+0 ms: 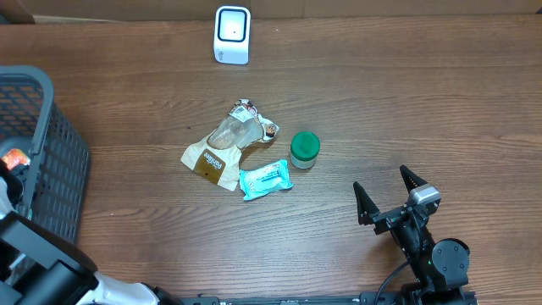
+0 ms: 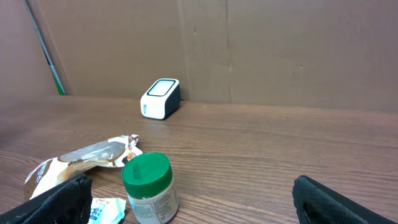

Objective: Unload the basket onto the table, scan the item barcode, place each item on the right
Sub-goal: 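Reach into the basket and grasp the green Kleenex tissue pack with the left gripper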

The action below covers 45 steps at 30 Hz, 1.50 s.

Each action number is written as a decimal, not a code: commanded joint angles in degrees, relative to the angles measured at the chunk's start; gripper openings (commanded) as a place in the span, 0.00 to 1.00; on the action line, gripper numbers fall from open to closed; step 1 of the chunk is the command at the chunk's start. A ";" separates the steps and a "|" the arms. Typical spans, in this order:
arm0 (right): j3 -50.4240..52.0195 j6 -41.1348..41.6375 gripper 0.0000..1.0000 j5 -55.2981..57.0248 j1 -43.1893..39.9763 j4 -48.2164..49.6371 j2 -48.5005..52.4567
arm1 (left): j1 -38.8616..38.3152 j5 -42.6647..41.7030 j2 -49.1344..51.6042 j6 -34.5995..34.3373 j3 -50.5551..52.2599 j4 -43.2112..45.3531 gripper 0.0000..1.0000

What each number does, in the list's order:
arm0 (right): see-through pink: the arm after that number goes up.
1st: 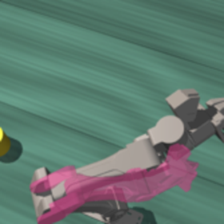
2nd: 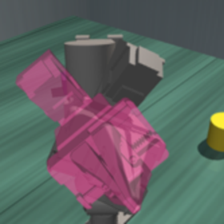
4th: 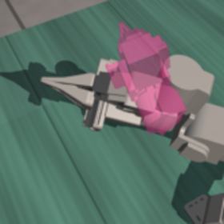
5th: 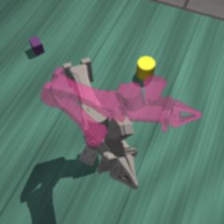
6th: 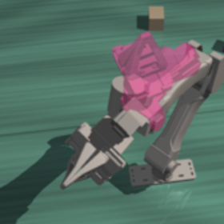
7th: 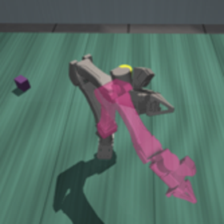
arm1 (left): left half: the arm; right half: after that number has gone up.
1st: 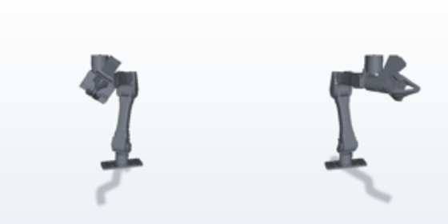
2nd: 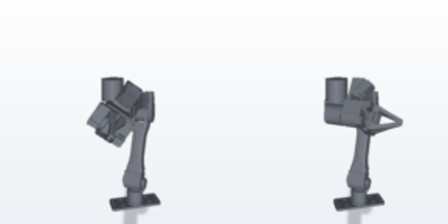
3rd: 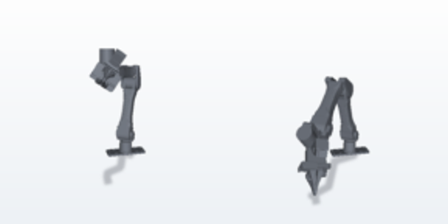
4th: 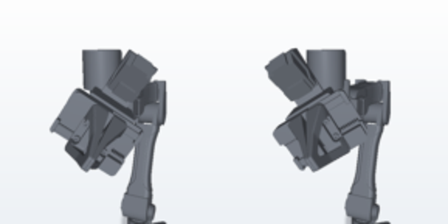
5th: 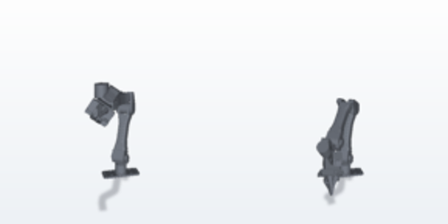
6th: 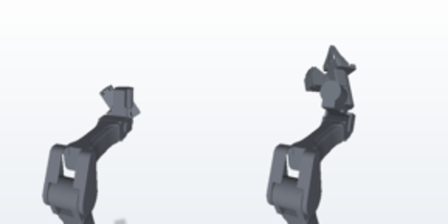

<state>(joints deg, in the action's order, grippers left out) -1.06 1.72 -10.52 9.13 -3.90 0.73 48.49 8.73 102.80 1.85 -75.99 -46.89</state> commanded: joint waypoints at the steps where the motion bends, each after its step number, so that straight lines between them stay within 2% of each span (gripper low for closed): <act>1: 0.59 0.00 1.00 -0.24 0.13 0.33 -0.57 | 0.26 0.92 2.67 2.51 0.35 0.70 0.67; 10: 0.59 0.00 1.00 -0.24 0.13 0.33 -0.57 | 0.26 6.40 5.35 2.45 0.35 1.46 0.61; 14: 0.59 0.00 1.00 -0.24 0.13 0.33 -0.57 | 0.26 6.54 5.51 2.45 0.42 1.75 0.56; 28: 0.59 0.00 1.00 -0.26 0.13 0.33 -0.57 | 0.26 6.91 5.70 2.49 3.91 7.13 0.54; 34: 0.59 0.00 1.00 -0.24 0.13 0.33 -0.57 | 0.26 6.84 6.73 2.49 3.91 7.13 0.47; 38: 0.59 0.00 1.00 -0.24 0.13 0.33 -0.57 | 0.26 6.51 9.20 2.49 3.91 6.88 0.40; 40: 0.59 0.00 1.00 -0.24 0.13 0.33 -0.57 | 0.26 6.45 10.54 2.51 3.91 6.38 0.27; 42: 0.59 0.00 1.00 -0.24 0.13 0.33 -0.57 | 0.24 6.47 11.43 2.49 3.91 5.77 0.04; 45: 0.59 0.00 1.00 -0.24 0.13 0.33 -0.57 | 0.24 6.47 11.61 2.47 3.87 5.53 0.04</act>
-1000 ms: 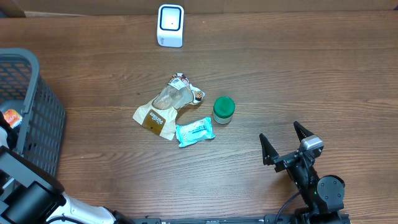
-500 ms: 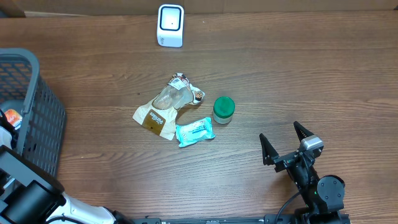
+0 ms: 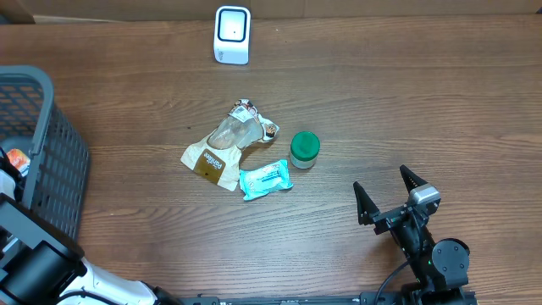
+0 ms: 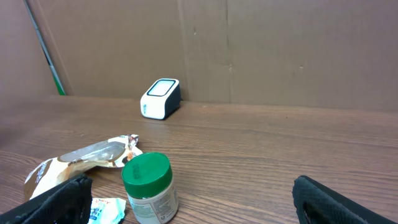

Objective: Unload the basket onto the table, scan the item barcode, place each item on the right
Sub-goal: 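Reach into the basket and grasp the green Kleenex tissue pack with the left gripper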

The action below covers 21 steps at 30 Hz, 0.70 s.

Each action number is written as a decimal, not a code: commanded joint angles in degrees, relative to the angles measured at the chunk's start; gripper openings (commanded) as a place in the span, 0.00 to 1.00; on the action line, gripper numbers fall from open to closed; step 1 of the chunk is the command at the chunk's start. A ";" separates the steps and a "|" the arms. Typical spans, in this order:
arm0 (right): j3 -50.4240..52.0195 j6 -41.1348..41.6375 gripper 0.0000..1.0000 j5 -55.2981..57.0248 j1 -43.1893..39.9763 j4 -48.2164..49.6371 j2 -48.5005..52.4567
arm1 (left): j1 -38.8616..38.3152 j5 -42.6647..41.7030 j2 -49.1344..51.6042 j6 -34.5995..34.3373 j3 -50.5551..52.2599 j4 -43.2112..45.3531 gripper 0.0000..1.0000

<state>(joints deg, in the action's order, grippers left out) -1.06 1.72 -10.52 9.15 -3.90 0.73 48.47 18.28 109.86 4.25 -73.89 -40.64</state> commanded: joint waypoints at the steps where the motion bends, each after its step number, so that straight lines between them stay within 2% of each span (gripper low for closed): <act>1: 0.59 0.00 1.00 -0.26 0.11 0.33 -0.57 | 0.26 -3.08 4.44 0.07 1.73 -0.81 0.04; 10: 0.59 0.00 1.00 -0.24 0.11 0.33 -0.57 | 0.07 -3.56 -1.51 -1.73 1.70 -1.99 0.04; 18: 0.59 0.00 1.00 -0.24 0.11 0.33 -0.57 | -1.14 -4.39 -18.78 -2.16 1.62 1.14 0.04; 21: 0.59 0.00 1.00 -0.24 0.11 0.35 -0.57 | -1.68 -4.87 -26.23 -4.87 1.62 3.89 0.04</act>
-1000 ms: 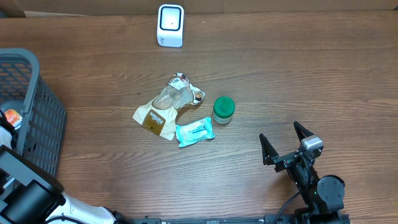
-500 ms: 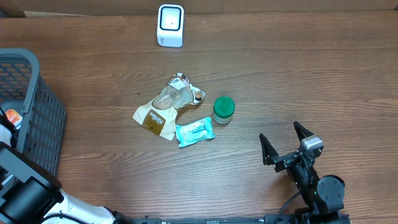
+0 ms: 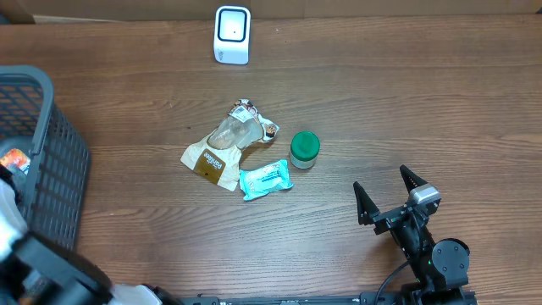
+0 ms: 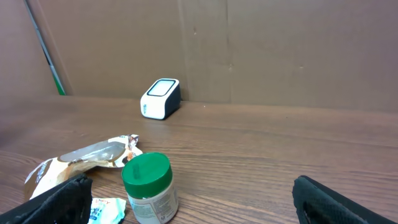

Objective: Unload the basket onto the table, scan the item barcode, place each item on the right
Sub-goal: 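Reach into the basket and grasp the green Kleenex tissue pack with the left gripper, then carry the Kleenex pack toward the scanner and drop it on the table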

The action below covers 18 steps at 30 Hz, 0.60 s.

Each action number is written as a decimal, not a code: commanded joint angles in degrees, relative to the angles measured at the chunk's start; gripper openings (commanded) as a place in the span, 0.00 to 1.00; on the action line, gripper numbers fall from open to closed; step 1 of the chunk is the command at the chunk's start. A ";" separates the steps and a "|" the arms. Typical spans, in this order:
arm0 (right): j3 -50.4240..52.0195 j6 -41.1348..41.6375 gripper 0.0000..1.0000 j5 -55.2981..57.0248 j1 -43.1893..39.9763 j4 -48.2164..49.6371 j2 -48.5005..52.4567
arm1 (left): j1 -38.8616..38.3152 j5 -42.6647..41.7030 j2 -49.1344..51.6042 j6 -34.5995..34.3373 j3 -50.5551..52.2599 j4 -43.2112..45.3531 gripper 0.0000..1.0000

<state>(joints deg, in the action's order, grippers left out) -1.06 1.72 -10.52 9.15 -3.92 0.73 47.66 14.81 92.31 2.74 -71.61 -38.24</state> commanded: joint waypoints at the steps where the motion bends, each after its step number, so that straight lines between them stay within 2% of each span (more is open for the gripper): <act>1: 0.59 0.00 1.00 -0.24 0.11 0.35 -0.57 | -1.05 -1.77 -10.75 -4.31 -0.66 2.10 0.04; 9: 0.59 0.00 1.00 -0.26 0.11 0.35 -0.57 | -6.71 -14.62 -23.85 -9.11 -0.66 2.49 0.04; 15: 0.59 0.00 1.00 -0.24 0.11 0.35 -0.57 | -18.99 -20.06 -27.71 -11.23 -0.66 -4.09 0.04; 18: 0.59 0.00 1.00 -0.26 0.11 0.35 -0.57 | -26.34 -22.77 -28.39 -14.38 -0.66 -8.02 0.04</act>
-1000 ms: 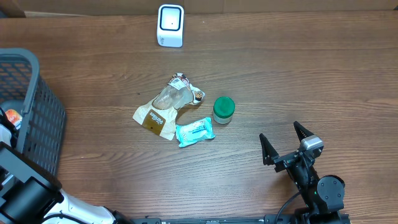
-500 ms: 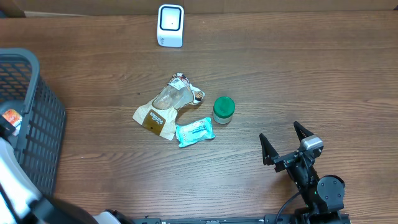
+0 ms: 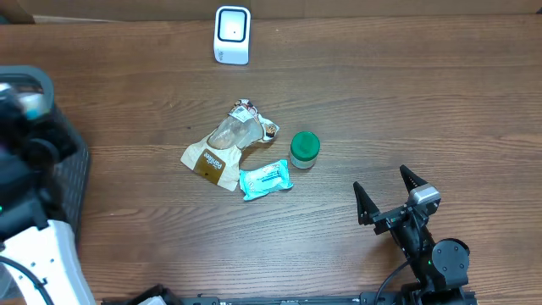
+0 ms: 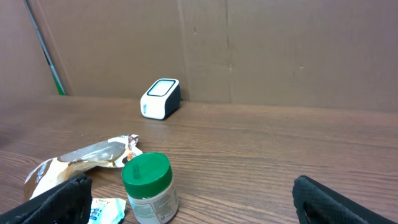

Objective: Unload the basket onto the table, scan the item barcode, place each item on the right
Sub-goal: 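Carry the Kleenex pack toward the scanner and drop it on the table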

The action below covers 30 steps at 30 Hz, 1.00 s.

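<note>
The white barcode scanner (image 3: 231, 34) (image 4: 160, 98) stands at the table's far edge. Mid-table lie a brown snack bag (image 3: 222, 148) (image 4: 81, 158), a teal packet (image 3: 265, 179) (image 4: 106, 210) and an upright green-lidded jar (image 3: 304, 149) (image 4: 147, 186). My right gripper (image 3: 381, 180) (image 4: 189, 190) rests open at the near right and holds nothing. It points at the jar, which stands a little ahead of its left finger. My left arm (image 3: 30, 140) shows as a dark blur over the basket, and its jaws cannot be made out.
A grey mesh basket (image 3: 78, 178) stands at the left edge, mostly covered by the left arm. A cardboard wall (image 4: 249, 43) rises behind the scanner. Bare wood lies right of the jar.
My left arm was low in the bottom left corner beside the basket. Now it is farther back, blurred, over the basket. The right arm and the table items have not moved.
At every earlier moment the left arm sat at the bottom left by the basket, shifting slightly, with an orange item showing inside the basket. Now the arm covers the basket. The right gripper stayed open and still throughout.
</note>
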Each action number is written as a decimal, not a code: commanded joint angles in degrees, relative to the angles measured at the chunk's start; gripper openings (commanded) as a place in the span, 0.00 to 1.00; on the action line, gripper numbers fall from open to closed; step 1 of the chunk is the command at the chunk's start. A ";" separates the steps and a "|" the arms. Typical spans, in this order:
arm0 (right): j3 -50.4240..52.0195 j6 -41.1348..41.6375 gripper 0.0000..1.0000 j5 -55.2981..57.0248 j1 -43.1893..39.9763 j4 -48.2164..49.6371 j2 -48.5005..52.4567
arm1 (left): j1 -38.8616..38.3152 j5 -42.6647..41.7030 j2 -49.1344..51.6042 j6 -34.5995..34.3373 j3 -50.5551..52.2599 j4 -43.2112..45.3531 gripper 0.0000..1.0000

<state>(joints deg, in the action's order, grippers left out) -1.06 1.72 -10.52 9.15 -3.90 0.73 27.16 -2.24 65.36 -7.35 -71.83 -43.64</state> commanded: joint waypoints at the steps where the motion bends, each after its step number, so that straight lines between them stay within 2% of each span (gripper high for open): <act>1: 0.59 0.00 1.00 -0.24 0.11 0.35 -0.57 | -8.41 -5.75 -1.55 -5.07 -0.44 -3.65 0.04; 6: 0.59 0.00 1.00 -0.24 0.11 0.33 -0.57 | -20.04 -3.06 -0.98 -5.55 -0.11 -7.80 0.04; 14: 0.59 0.00 1.00 -0.24 0.11 0.33 -0.57 | -31.45 -0.15 2.16 -7.74 7.23 -10.51 0.04; 22: 0.59 0.00 1.00 -0.26 0.11 0.33 -0.57 | -41.51 -0.13 10.34 -10.84 16.31 -7.69 0.04; 30: 0.59 0.00 1.00 -0.26 0.11 0.33 -0.57 | -54.36 2.84 16.87 -4.81 16.31 1.36 0.04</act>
<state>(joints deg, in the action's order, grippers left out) -1.06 1.74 -10.52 9.15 -3.90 0.73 -22.79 -2.02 80.44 -15.90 -55.72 -45.12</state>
